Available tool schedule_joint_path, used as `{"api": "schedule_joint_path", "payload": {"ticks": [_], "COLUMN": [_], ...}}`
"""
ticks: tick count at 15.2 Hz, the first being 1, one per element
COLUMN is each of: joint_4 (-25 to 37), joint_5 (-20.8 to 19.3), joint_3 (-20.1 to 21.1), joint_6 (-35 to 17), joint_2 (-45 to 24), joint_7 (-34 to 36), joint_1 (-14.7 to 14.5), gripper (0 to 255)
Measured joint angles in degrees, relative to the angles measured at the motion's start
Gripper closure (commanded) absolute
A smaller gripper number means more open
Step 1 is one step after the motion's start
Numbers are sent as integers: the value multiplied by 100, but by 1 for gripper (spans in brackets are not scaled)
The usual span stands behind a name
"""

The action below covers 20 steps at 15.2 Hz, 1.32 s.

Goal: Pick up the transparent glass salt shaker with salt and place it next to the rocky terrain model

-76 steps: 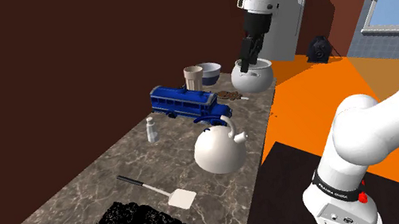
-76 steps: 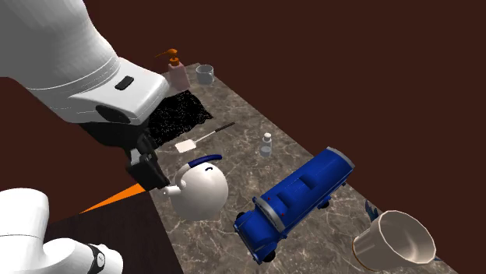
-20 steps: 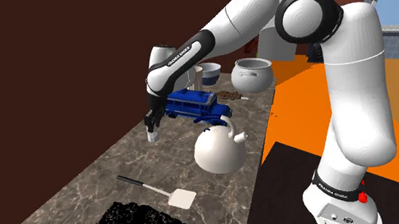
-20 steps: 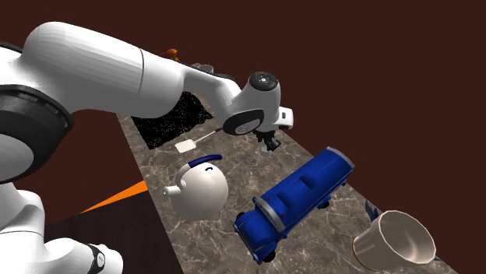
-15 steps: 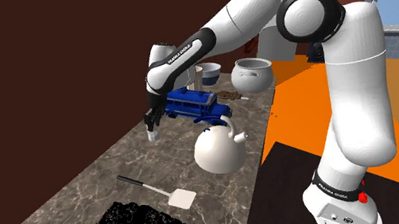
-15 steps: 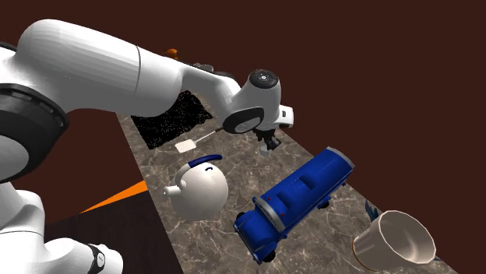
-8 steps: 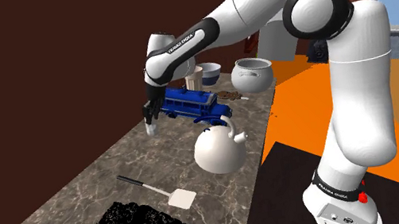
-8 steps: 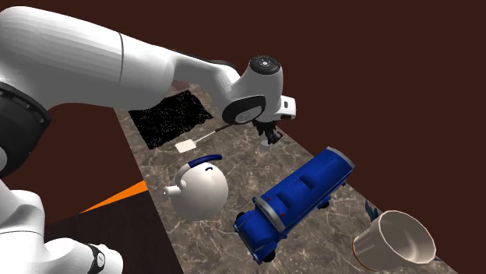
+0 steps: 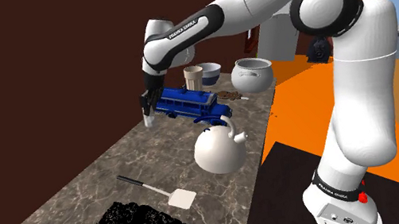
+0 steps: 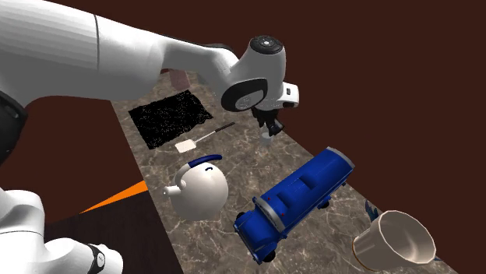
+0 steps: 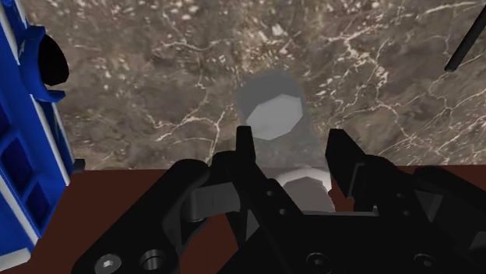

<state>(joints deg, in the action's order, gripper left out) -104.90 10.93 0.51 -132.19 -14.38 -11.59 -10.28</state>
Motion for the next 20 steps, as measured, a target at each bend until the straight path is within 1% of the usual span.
{"api": "schedule_joint_path", "payload": {"ticks": [8,18,20], "joint_4": [348,936,973], "joint_5": [-67,-140,-191], "joint_3": [-22,-34,13], "joint_6": [543,1235,1257], "joint_2": [200,311,317], "joint_7": [92,225,386], "joint_1": [8,5,-86], "gripper": [255,255,255]}}
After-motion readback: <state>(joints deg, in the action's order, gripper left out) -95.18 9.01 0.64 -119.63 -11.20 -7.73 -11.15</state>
